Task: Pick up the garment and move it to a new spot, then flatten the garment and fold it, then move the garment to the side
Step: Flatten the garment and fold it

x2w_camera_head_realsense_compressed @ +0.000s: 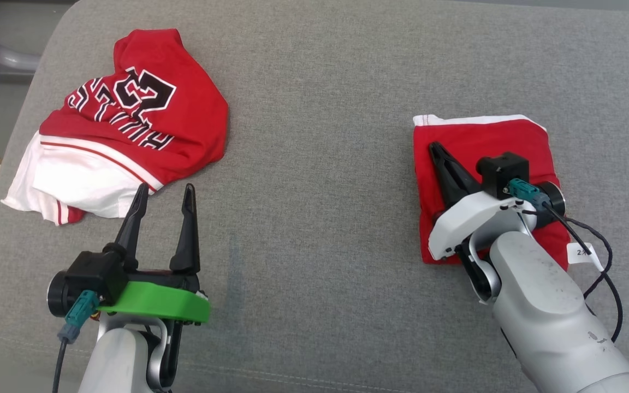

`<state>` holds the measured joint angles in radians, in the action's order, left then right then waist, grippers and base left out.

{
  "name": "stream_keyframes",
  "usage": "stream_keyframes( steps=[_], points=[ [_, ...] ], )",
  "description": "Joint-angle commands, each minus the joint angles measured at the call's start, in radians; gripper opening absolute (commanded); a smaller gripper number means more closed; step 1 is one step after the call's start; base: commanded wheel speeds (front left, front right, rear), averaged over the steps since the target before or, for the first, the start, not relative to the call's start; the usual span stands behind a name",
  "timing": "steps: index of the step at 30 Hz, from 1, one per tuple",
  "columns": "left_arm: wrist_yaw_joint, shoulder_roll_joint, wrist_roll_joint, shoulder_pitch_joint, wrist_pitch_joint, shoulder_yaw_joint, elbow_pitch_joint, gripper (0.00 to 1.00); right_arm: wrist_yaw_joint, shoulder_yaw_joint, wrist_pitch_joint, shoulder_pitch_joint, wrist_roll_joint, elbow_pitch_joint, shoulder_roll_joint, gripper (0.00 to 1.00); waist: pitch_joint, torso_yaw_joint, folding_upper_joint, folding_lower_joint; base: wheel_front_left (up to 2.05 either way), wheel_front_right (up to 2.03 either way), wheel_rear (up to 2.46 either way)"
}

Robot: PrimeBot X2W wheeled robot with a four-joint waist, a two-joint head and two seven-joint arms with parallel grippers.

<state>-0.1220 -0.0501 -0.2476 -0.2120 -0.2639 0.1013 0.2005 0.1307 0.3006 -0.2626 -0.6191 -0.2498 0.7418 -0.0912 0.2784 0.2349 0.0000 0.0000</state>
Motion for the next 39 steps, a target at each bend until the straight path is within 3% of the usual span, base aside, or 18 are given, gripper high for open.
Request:
stream_keyframes(
  steps=[1, 8, 18, 19, 20, 21, 30, 39],
  points=[
    [0.007, -0.001, -0.007, -0.014, 0.0, 0.001, 0.002, 1.0, 0.0, 0.003, -0.003, 0.015, 0.005, -0.009, 0.002, 0.0, -0.003, -0.004, 0.0, 0.0, 0.0, 0.0, 0.0],
    [0.008, -0.001, 0.002, 0.004, 0.0, -0.015, 0.009, 1.0, 0.0, -0.02, -0.003, 0.048, -0.014, -0.096, 0.002, 0.0, -0.026, -0.048, 0.0, 0.0, 0.0, 0.0, 0.0],
    [0.005, -0.002, 0.034, 0.049, 0.0, -0.065, 0.012, 1.0, 0.0, -0.111, -0.003, 0.198, -0.022, -0.293, -0.077, 0.0, -0.113, -0.15, 0.0, 0.0, 0.0, 0.0, 0.0],
    [0.004, -0.002, 0.037, 0.053, 0.0, -0.07, 0.013, 1.0, 0.0, -0.118, -0.003, 0.211, -0.025, -0.308, -0.081, 0.36, -0.12, -0.158, 0.0, 0.0, 0.0, 0.0, 0.0],
    [0.004, -0.002, 0.039, 0.058, 0.0, -0.075, 0.013, 1.0, 0.0, -0.126, -0.003, 0.224, -0.023, -0.324, -0.083, 0.79, -0.128, -0.166, 0.0, 0.0, 0.0, 0.0, 0.0],
    [0.003, -0.002, 0.042, 0.063, 0.0, -0.081, 0.014, 1.0, 0.0, -0.134, -0.003, 0.24, -0.021, -0.339, -0.087, 1.0, -0.137, -0.174, 0.0, 0.0, 0.0, 0.0, 0.0],
    [0.0, -0.009, 0.065, 0.108, 0.0, -0.104, 0.013, 1.0, 0.0, -0.185, -0.003, 0.37, -0.032, -0.454, -0.125, 1.0, -0.202, -0.219, 0.0, 0.0, 0.0, 0.0, 0.0],
    [0.005, -0.014, 0.077, 0.156, 0.0, -0.118, 0.008, 1.0, 0.0, -0.265, -0.003, 0.522, -0.021, -0.53, -0.099, 1.0, -0.251, -0.222, 0.0, 0.0, 0.0, 0.0, 0.0]
  ],
)
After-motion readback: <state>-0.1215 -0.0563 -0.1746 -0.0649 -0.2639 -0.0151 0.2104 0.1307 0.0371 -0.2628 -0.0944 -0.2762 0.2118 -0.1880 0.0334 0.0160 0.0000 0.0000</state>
